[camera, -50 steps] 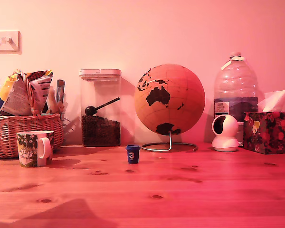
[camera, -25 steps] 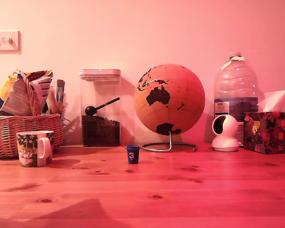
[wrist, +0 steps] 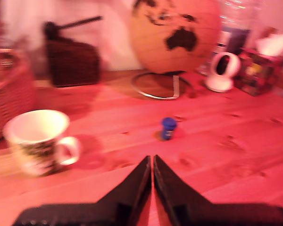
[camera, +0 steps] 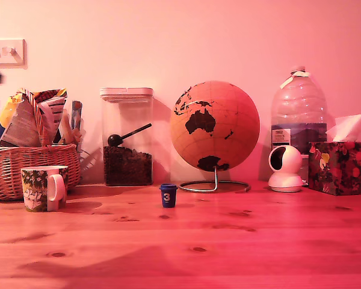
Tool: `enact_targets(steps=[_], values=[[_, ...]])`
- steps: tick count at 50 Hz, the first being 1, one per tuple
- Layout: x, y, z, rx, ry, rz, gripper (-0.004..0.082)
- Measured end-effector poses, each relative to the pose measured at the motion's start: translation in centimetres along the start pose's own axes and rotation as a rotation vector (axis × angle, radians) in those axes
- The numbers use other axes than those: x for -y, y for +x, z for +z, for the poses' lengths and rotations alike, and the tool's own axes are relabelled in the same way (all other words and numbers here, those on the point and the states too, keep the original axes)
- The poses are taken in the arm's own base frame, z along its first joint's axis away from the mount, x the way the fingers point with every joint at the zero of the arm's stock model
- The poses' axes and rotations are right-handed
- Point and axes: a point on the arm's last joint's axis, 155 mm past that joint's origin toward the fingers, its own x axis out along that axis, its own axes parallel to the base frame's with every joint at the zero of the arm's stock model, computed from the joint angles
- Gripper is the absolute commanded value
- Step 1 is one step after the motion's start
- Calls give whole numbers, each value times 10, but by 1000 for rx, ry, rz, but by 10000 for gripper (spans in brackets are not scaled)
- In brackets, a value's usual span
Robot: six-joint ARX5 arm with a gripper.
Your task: Pick up the coffee capsules from the table one by one and drop them inside the nearest coffee cup
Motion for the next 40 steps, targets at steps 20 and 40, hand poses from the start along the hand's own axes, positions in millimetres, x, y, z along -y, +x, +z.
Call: enact_targets(steps=[20,40], values=[[19,40,-21,-44,20,-59,40],[31,67,-45,-79,58,-109,792]])
